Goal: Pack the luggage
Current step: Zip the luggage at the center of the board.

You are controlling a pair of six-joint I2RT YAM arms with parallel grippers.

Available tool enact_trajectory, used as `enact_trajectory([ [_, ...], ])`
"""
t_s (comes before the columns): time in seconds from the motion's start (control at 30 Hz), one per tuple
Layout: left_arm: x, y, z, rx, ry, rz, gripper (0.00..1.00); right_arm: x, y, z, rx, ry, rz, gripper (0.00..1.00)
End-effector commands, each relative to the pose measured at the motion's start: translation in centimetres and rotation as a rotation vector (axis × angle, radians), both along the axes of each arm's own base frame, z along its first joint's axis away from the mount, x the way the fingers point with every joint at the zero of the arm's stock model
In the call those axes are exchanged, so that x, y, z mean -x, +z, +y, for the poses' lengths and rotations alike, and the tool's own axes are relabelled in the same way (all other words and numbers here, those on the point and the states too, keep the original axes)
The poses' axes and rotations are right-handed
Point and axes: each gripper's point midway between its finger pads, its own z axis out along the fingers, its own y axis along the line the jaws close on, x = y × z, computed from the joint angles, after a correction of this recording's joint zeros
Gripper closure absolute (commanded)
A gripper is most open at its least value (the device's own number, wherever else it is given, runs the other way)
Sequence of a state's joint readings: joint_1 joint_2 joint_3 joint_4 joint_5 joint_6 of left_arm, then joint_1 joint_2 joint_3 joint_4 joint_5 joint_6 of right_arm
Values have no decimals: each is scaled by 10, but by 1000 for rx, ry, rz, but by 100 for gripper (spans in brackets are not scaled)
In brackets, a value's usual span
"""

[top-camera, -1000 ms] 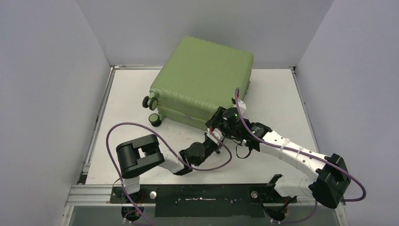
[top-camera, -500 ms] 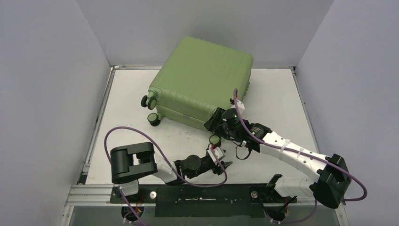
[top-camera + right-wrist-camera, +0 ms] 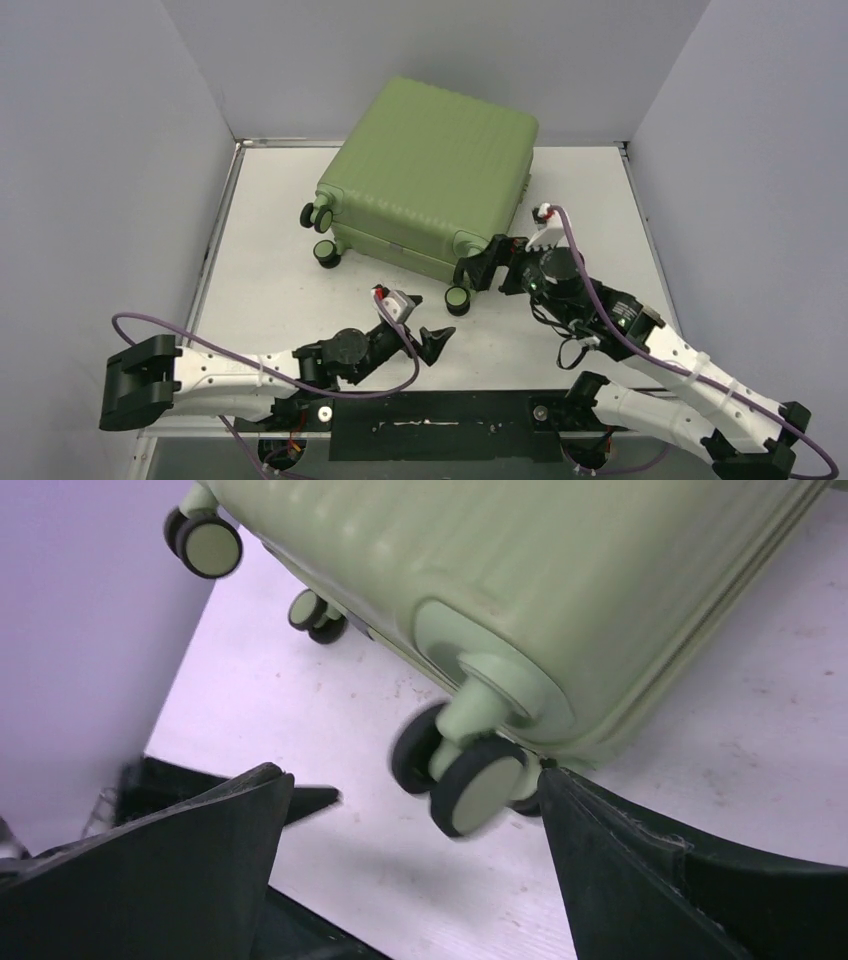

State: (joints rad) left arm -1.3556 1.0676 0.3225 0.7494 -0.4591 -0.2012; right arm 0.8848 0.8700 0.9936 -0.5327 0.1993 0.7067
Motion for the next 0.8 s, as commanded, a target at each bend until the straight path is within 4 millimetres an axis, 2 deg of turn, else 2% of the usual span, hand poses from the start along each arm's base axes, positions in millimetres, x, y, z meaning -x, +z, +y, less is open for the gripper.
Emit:
enact_trajectory([
  [0.0, -16, 3, 34, -34, 168, 75, 3, 2, -24, -25, 62, -4, -143, 3],
  [0.1, -19, 16, 53, 6, 218, 85, 3, 9, -37, -35, 21, 3, -214, 8],
  [0.13, -20, 21, 59, 23, 232, 86, 3, 11, -33, -36, -13, 12, -259, 9],
  [0.17, -21, 24, 64, 35, 244, 85, 3, 12, -36, -37, -26, 12, -277, 10],
  [0.27, -24, 38, 81, 86, 289, 84, 3, 11, -53, -37, -14, 13, -291, 15],
  [0.4, -29, 53, 85, 121, 303, 54, 3, 3, -83, -30, 18, -7, -231, 20],
  [0.47, -36, 57, 84, 115, 330, 50, 3, -1, -88, -27, -5, -22, -231, 22],
  [0.6, -50, 68, 74, 124, 353, 72, 3, -5, -74, -15, -97, -20, -271, 22],
  [0.77, -67, 85, 66, 170, 352, 110, 3, -6, -30, -3, -158, 14, -299, 19],
])
